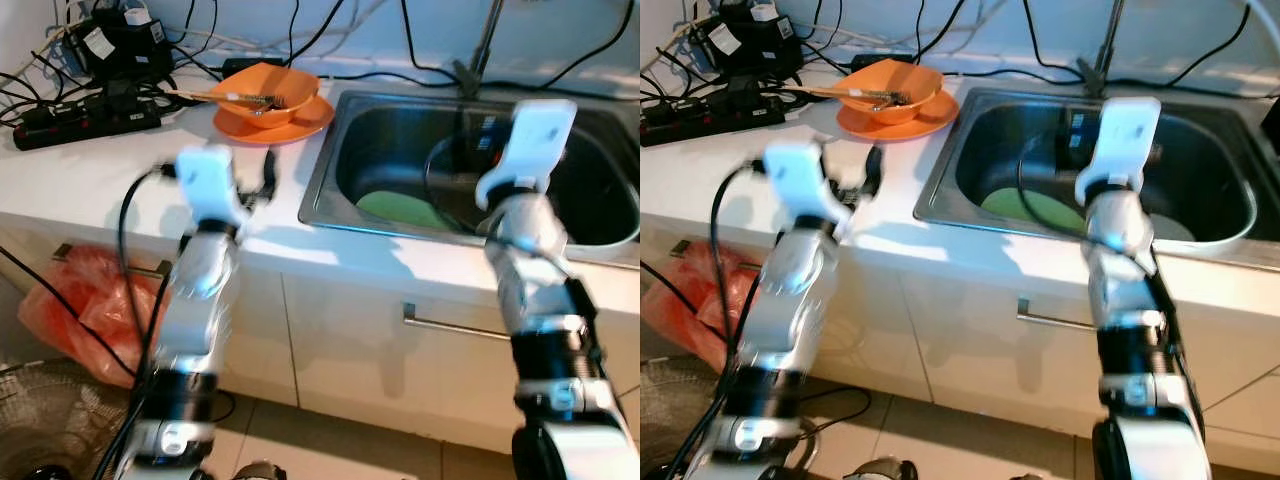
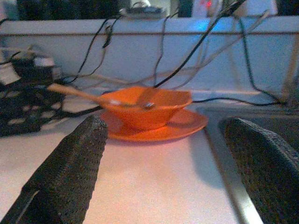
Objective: Kitchen organization
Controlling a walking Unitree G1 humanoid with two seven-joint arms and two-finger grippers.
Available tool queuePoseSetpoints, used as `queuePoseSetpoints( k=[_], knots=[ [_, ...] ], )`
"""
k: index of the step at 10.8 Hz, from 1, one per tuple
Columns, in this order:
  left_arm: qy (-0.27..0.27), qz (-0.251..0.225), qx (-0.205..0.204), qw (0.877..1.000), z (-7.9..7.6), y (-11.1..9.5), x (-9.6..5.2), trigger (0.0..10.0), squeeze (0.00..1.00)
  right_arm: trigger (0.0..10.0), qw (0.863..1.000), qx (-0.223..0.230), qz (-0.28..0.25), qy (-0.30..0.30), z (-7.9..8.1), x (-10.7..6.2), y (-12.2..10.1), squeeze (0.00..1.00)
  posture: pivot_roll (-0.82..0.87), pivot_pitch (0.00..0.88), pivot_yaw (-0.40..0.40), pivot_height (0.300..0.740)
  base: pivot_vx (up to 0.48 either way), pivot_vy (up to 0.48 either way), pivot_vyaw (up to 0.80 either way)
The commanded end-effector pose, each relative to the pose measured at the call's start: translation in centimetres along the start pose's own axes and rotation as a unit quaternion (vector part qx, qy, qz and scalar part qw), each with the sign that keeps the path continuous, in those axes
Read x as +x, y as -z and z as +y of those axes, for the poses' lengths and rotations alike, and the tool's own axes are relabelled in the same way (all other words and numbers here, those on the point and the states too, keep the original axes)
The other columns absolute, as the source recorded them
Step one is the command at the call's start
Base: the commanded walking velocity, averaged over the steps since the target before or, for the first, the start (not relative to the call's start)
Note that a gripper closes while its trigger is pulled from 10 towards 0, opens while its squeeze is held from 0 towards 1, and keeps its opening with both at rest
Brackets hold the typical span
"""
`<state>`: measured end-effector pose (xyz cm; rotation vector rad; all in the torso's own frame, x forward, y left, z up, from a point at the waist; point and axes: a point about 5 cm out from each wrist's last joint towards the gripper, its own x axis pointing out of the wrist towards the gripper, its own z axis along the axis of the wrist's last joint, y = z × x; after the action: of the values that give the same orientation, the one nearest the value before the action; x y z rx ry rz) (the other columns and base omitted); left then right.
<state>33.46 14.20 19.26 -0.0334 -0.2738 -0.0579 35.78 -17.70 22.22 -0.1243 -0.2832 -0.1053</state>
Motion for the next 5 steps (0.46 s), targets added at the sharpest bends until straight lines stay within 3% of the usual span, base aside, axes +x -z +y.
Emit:
queuePoseSetpoints(
  k=[1,2,5],
  knots=[
    [-0.019,0.014,0.002,1.0,1.0,0.6,-0.5,10.0,0.0,10.0,1.0,-0.015,0.001,-0.004,0.2,-0.5,0.1,0.0,0.06,0.023,0.013,0.74,0.0,0.0,0.0],
    [-0.03,0.026,0.002,0.999,1.6,1.1,-1.3,10.0,0.0,10.0,0.999,-0.019,0.025,-0.025,0.5,-1.3,1.0,0.0,0.06,0.025,0.011,0.74,0.0,0.0,0.0],
    [-0.011,-0.011,-0.009,1.0,0.9,-1.0,-1.1,10.0,0.0,10.0,0.999,0.021,0.025,-0.044,1.2,-2.2,0.9,0.0,0.06,0.028,0.007,0.74,0.0,0.0,0.0]
  ],
)
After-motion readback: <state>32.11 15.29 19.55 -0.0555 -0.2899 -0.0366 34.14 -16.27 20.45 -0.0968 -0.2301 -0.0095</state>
